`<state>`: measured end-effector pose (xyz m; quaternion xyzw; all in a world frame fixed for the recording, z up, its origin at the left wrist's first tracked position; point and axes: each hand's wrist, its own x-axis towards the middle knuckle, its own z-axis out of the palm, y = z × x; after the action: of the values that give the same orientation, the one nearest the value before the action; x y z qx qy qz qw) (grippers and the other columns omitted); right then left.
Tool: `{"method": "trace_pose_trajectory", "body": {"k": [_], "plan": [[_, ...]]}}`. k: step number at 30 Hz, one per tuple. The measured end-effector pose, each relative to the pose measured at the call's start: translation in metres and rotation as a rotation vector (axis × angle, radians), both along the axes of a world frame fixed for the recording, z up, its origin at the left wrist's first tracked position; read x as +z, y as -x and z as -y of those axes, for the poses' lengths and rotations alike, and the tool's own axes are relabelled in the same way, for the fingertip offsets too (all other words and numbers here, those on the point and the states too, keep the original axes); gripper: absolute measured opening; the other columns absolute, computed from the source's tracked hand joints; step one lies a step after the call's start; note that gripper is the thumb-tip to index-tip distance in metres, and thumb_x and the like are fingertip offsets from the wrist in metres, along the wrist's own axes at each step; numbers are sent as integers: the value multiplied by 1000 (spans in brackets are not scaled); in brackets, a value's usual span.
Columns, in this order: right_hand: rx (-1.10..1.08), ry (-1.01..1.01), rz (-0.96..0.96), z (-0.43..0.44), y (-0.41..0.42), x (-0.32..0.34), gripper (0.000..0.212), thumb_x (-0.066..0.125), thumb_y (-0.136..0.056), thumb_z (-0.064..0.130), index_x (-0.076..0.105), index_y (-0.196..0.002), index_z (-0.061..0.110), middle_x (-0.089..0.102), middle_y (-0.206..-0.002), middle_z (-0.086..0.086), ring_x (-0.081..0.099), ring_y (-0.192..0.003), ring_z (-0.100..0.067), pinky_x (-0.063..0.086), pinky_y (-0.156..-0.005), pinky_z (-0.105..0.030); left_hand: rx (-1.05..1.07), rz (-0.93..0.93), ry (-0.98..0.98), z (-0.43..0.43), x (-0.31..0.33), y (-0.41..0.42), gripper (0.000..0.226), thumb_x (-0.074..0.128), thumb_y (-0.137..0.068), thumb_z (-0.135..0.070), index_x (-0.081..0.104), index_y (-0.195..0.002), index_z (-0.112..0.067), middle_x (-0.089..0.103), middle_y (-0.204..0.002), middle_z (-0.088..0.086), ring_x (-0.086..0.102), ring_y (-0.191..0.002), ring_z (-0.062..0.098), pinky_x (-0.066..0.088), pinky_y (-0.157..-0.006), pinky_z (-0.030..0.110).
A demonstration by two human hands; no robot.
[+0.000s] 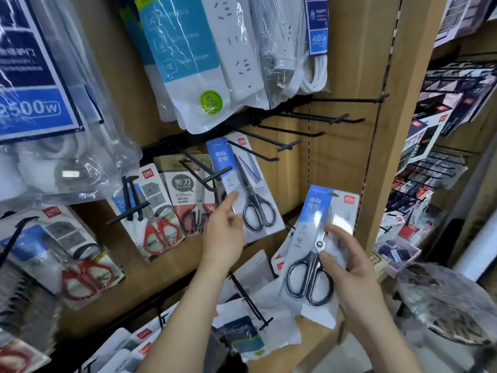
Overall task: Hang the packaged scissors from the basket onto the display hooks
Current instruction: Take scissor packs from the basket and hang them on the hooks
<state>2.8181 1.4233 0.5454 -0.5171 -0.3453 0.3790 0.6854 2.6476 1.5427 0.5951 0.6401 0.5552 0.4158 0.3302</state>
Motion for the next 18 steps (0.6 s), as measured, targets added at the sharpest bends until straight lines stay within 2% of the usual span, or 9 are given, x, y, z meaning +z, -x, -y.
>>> {"method": "trace_pose_trajectory", "body": {"k": [2, 4, 7, 9, 11, 12, 14, 16, 18], "plan": [[-30, -36, 53, 4, -6, -2, 54, 60, -93, -1, 55, -127, 41, 60, -128, 23, 61, -111, 5, 56, -86, -22, 18, -44, -1, -13, -4, 3, 54, 47, -100, -9, 45, -142, -43, 44, -74, -3, 51, -69, 17, 58, -79, 52], [-19, -71, 16, 7, -10, 1, 67, 62, -90, -2, 44, -136, 44, 63, -125, 23, 65, -110, -2, 57, -83, -25, 12, -73, 24, -21, -8, 5, 58, 46, -100, -6, 44, -140, -48, 45, -76, -1, 51, -71, 18, 58, -80, 51], [1, -70, 4, 9, -13, 8, 88, 69, -85, 1, 26, -146, 48, 75, -107, 2, 73, -97, -22, 58, -79, -43, 9, -131, 93, -20, -13, 6, 60, 40, -100, -7, 40, -142, -49, 59, -93, 13, 57, -75, 24, 57, -83, 51], [17, -60, -11, 8, -15, 11, 98, 72, -81, 3, 20, -148, 53, 76, -101, -9, 74, -92, -28, 57, -81, -48, 16, -272, 92, -8, -14, 9, 53, 39, -102, -15, 37, -145, -45, 64, -115, 5, 61, -100, 28, 53, -92, 43], [62, -62, -45, 7, -14, 12, 100, 74, -77, 3, 22, -150, 48, 75, -102, -12, 73, -94, -31, 57, -81, -49, 18, -308, 39, 14, -14, 11, 43, 39, -103, -20, 44, -143, -37, 57, -130, -7, 53, -122, 19, 43, -99, 33], [93, -69, -57, 5, -14, 12, 96, 74, -76, 3, 28, -150, 42, 75, -105, -13, 72, -97, -32, 57, -81, -49, -9, -253, 27, 26, -15, 11, 37, 41, -103, -21, 53, -136, -33, 58, -130, -12, 54, -122, 13, 43, -100, 32], [145, -83, -62, 3, -12, 12, 82, 73, -76, 1, 42, -145, 32, 75, -108, -12, 71, -100, -32, 59, -82, -48, -130, -21, 103, 48, -14, 6, 27, 45, -103, -22, 68, -117, -26, 71, -111, -12, 65, -103, 11, 52, -90, 34], [183, -83, -48, 3, -10, 13, 68, 72, -77, 3, 52, -137, 26, 75, -108, -9, 72, -100, -29, 60, -83, -44, -270, 129, 216, 65, -10, -3, 25, 48, -102, -25, 72, -108, -23, 76, -92, -2, 71, -86, 20, 57, -74, 37], [208, -82, -34, 2, -8, 12, 55, 70, -80, 6, 58, -131, 22, 75, -108, -8, 72, -99, -29, 60, -81, -40, -358, 176, 229, 74, -8, -10, 19, 53, -100, -23, 71, -105, -23, 77, -90, 1, 73, -82, 20, 59, -72, 38]]}}
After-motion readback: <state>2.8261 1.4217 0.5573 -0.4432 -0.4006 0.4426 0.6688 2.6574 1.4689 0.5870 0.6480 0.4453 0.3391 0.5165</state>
